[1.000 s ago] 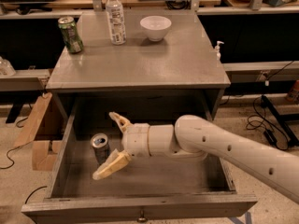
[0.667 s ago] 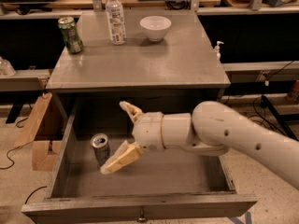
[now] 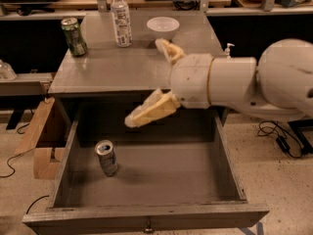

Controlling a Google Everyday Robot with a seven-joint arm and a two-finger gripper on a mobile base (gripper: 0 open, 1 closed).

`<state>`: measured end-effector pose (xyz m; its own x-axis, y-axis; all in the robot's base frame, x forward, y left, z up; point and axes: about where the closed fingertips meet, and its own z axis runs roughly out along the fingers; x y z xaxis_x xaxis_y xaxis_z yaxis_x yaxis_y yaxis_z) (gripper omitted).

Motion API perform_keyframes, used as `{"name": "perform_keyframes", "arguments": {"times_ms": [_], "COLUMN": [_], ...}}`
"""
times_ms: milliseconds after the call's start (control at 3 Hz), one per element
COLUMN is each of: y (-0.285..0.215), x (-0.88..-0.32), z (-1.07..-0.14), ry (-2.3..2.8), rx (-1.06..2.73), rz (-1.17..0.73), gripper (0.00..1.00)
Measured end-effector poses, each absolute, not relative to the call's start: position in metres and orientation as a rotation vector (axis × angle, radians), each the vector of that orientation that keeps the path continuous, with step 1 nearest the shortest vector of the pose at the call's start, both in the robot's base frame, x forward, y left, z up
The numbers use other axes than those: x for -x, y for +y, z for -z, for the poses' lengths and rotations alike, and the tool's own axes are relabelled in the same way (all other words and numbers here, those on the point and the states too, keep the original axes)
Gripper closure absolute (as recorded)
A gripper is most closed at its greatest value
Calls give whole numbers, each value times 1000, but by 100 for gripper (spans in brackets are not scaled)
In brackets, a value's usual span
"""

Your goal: Place redbull can into top drawer

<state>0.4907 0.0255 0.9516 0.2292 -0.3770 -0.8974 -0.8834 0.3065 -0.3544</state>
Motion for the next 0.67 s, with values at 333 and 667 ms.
{"name": "perform_keyframes", "arguments": {"times_ms": [333,667], "y": [-13,-50], "x": [-504,-506], "z": [-1003,-1023], "ry": [1292,1240], "rx": [1173,1078], "rz": [-424,-373], "gripper": [0,0]}}
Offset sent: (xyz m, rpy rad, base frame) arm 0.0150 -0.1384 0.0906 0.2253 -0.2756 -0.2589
